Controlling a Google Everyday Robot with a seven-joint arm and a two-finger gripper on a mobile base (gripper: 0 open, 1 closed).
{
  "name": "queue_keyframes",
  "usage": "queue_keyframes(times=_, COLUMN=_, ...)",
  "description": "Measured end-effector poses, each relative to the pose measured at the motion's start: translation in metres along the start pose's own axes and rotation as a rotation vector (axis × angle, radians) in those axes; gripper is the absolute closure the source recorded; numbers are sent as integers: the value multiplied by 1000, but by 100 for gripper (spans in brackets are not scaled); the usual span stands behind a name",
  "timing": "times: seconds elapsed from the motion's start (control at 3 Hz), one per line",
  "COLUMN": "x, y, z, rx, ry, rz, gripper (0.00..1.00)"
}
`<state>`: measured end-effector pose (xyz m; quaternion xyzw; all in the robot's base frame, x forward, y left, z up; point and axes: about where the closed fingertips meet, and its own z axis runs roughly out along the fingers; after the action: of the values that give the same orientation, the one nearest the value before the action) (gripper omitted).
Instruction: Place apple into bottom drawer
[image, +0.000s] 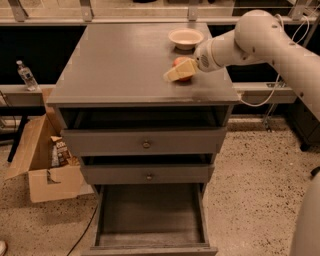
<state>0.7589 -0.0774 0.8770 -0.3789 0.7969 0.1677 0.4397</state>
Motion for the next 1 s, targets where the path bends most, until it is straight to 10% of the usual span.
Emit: queue_keyframes(times=1.0, x=-12, y=29, z=12, rx=-46, ry=-41, rz=-25, gripper=81)
